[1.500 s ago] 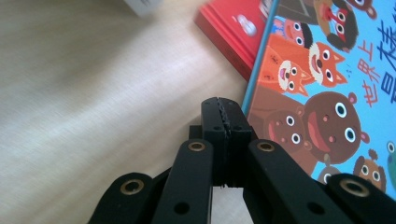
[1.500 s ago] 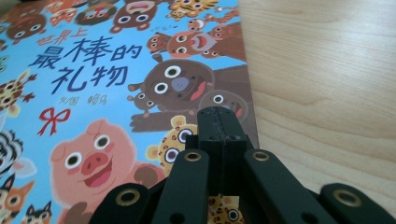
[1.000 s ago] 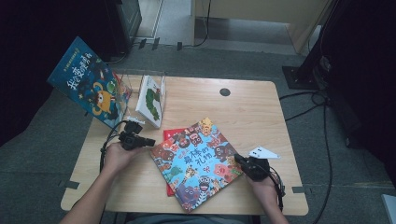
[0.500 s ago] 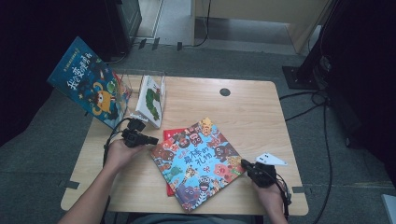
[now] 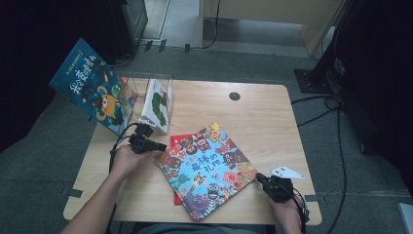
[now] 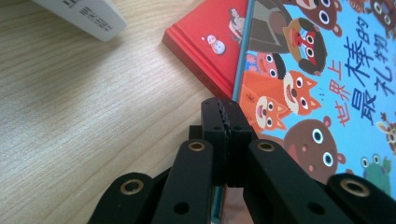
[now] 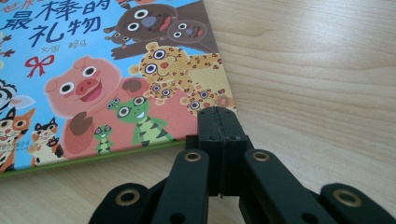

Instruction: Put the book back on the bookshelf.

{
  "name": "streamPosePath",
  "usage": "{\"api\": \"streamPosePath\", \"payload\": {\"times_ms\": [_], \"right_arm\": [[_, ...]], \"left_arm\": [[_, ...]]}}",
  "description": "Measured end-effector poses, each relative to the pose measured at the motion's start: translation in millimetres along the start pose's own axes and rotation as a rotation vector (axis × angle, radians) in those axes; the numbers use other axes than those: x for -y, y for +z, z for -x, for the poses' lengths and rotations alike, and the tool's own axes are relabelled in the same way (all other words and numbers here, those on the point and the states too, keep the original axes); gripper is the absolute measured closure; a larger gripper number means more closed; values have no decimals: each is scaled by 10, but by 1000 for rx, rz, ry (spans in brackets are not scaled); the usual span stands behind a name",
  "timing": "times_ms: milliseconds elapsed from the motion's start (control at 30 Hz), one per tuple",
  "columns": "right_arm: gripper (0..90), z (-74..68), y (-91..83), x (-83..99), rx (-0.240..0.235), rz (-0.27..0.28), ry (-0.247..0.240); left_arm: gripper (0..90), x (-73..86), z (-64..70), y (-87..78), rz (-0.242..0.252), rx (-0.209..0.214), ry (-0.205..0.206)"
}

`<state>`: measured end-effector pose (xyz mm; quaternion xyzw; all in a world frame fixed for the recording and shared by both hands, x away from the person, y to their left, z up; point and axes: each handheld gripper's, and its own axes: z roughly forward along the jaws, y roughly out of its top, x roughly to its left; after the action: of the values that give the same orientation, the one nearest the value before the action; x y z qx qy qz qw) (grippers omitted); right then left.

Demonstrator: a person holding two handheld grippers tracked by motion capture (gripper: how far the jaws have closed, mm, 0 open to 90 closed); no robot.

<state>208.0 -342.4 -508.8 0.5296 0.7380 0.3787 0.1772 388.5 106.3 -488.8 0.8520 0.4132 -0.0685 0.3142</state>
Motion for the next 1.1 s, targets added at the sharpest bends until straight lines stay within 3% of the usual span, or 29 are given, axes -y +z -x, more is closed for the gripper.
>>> {"api": "streamPosePath", "payload": {"times_ms": [500, 800, 933, 1033, 1100], "right_arm": [[900, 82, 244, -192, -14, 13, 14], [900, 112, 446, -359, -37, 19, 4], [900, 128, 503, -407, -53, 15, 1], [900, 142, 539, -442, -69, 9, 1], [900, 147, 565, -458, -76, 4, 0]], "left_arm": [[900, 141, 78, -43, -4, 7, -8], [863, 248, 78, -177, 43, 0, -70], [753, 287, 65, -187, 32, -14, -89], [608, 307, 50, -206, 37, 5, -90], [567, 314, 52, -205, 36, 2, -87]]}}
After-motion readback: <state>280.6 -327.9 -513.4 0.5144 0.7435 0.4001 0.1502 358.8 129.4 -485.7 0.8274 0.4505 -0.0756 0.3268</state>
